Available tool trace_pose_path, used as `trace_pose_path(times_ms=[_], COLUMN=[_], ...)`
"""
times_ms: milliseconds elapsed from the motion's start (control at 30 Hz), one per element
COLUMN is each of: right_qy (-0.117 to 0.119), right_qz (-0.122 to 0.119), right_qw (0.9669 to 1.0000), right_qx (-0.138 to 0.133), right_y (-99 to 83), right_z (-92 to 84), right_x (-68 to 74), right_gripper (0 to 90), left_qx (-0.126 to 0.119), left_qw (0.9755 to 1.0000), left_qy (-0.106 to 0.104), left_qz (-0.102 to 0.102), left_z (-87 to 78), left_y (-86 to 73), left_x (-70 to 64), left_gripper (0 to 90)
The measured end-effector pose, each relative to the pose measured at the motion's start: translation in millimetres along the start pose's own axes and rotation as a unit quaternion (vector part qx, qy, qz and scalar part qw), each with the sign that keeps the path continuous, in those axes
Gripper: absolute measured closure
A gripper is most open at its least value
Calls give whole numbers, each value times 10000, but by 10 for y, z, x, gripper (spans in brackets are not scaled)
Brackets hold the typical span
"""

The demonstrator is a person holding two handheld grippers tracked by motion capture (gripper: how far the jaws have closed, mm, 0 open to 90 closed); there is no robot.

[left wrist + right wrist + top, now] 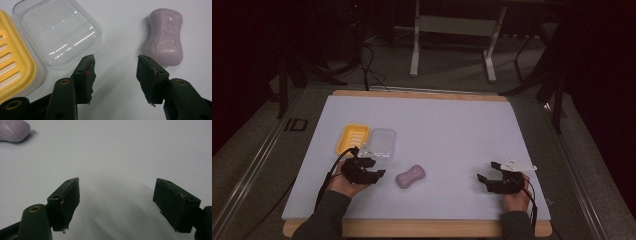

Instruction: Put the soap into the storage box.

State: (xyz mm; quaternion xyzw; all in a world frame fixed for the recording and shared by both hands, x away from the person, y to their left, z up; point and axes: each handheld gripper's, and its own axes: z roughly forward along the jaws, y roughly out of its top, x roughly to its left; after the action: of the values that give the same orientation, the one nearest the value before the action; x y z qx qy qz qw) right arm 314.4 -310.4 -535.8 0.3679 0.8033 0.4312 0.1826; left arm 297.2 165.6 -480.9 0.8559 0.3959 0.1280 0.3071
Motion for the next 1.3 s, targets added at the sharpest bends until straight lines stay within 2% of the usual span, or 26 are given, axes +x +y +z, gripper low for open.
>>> trace_pose_path(times_ms=[200, 300, 467, 500, 833, 900, 1200, 1300], right_qy=[10, 21, 26, 26, 56, 59, 59, 61], right_qz=[12, 37, 42, 43, 52, 54, 55, 39], right_qw=[10000, 10000, 10000, 10000, 10000, 10000, 10000, 10000], right_qx=[10, 2, -8, -11, -24, -23, -17, -13], right_y=[1, 1, 0, 0, -1, -1, -1, 0], right_z=[1, -1, -1, -3, -6, -5, -8, -6], right_x=[-5, -8, -10, -9, -13, -15, -13, -12], right_gripper=[210, 210, 209, 209, 210, 209, 207, 206], left_qx=[79, 133, 128, 142, 264, 270, 404, 434], left_qw=[9998, 9996, 9995, 9993, 9983, 9982, 9970, 9966], left_qy=[-80, -51, -24, -105, -152, -233, -179, -237], left_qz=[153, 258, 296, 326, 490, 489, 642, 655], left_z=[-9, -9, -7, 10, 42, 41, 70, 91], left_y=[62, 104, 146, 194, 363, 389, 487, 518], left_x=[-76, -111, -135, -158, -265, -272, -331, -339], left_gripper=[497, 498, 496, 493, 483, 483, 474, 474])
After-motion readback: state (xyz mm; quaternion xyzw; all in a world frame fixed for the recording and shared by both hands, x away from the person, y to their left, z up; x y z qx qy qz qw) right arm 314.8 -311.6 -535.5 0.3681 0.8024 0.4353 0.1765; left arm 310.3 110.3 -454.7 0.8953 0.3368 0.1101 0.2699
